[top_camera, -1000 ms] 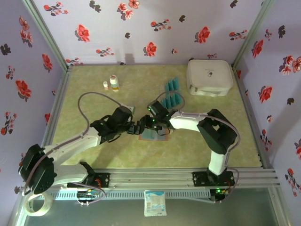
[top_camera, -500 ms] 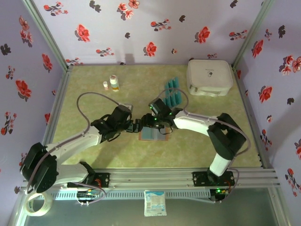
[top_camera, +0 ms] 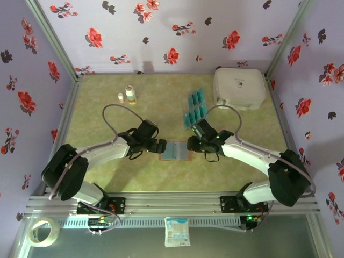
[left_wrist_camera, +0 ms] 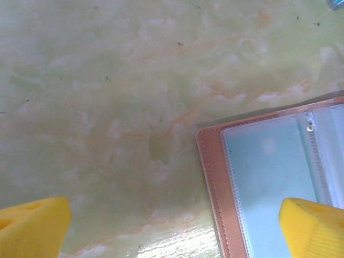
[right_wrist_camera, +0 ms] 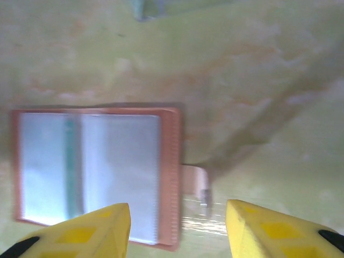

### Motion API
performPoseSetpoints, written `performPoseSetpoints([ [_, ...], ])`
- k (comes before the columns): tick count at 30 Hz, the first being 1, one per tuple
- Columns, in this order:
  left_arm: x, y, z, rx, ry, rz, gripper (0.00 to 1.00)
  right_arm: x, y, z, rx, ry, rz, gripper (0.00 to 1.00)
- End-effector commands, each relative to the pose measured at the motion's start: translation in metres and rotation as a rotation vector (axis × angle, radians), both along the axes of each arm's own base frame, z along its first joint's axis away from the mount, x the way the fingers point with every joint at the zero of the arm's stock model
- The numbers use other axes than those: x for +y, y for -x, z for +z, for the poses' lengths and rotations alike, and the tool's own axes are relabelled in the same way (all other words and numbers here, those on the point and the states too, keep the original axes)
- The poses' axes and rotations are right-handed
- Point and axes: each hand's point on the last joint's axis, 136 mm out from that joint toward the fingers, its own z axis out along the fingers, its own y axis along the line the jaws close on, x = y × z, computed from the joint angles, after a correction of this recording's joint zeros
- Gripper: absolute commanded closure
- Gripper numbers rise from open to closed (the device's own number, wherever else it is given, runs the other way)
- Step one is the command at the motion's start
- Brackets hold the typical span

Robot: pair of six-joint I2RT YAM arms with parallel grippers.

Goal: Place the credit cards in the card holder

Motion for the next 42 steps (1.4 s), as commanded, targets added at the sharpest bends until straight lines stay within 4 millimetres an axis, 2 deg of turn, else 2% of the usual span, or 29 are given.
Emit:
performPoseSetpoints([
  [1, -0.005, -0.007, 0.001, -0.006, -0.002, -0.014, 0.0, -0.016, 0.002, -0.012, 0.007, 0.055, -0.007, 0.51],
  [4, -0.004, -0.006, -0.008, 0.014, -0.019, -0.015, 0.0, -0.017, 0.0, -0.021, 0.021, 0.06, -0.007, 0.55],
  [7, -0.003, -0.005, -0.014, 0.027, -0.03, -0.013, 0.0, -0.017, -0.004, -0.026, 0.03, 0.062, -0.002, 0.64],
  [16, -0.002, -0.001, -0.023, 0.049, -0.04, -0.009, 0.0, -0.027, -0.007, -0.028, 0.031, 0.083, 0.001, 0.88],
  [22, -0.005, 0.002, -0.026, 0.057, -0.04, -0.015, 0.0, -0.034, -0.006, -0.024, 0.024, 0.085, -0.007, 0.93],
  [26, -0.009, 0.003, -0.026, 0.055, -0.033, -0.021, 0.0, -0.034, -0.006, -0.024, 0.029, 0.079, -0.003, 0.92],
  [28, -0.011, 0.003, -0.024, 0.052, -0.025, -0.024, 0.0, -0.032, -0.006, -0.023, 0.03, 0.072, 0.0, 0.88],
  [31, -0.017, 0.003, -0.018, 0.044, -0.007, -0.036, 0.0, -0.03, -0.006, -0.018, 0.025, 0.057, 0.005, 0.7],
  [35, -0.024, 0.003, -0.015, 0.038, 0.005, -0.058, 0.0, -0.03, -0.011, 0.004, -0.018, 0.043, -0.003, 0.47],
  [37, -0.025, 0.002, -0.016, 0.04, -0.001, -0.062, 0.0, -0.033, -0.015, 0.017, -0.046, 0.054, -0.012, 0.29],
  [39, -0.025, 0.002, -0.02, 0.045, -0.007, -0.066, 0.0, -0.035, -0.02, 0.031, -0.072, 0.065, -0.009, 0.01],
  [42, -0.025, 0.003, -0.025, 0.053, -0.015, -0.066, 0.0, -0.041, -0.028, 0.048, -0.106, 0.102, -0.01, 0.01],
])
